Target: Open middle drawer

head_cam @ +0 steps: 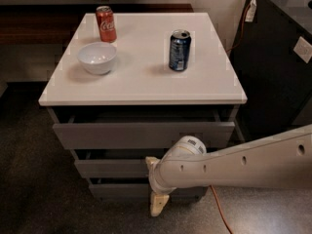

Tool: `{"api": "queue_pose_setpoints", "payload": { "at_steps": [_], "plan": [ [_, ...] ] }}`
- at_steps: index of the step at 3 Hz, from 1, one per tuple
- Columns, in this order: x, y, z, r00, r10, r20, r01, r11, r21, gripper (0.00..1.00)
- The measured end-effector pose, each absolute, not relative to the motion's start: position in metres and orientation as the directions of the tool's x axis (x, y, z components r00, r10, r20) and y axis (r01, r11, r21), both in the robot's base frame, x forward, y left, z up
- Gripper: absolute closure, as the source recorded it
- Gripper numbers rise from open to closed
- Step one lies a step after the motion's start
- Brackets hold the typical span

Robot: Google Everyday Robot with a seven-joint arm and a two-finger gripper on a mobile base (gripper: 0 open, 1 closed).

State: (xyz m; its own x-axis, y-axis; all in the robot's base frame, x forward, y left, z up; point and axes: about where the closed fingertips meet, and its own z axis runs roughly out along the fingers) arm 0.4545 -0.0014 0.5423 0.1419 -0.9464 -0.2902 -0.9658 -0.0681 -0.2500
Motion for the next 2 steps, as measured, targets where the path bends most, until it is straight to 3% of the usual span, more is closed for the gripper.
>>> {"api": "queue_pose_setpoints", "payload": {
  "at_steps": [2],
  "plan": [
    [0.482, -0.019, 0.507, 0.131, -0.949, -0.287, -0.959, -0.047, -0.281, 0.00]
  ]
}}
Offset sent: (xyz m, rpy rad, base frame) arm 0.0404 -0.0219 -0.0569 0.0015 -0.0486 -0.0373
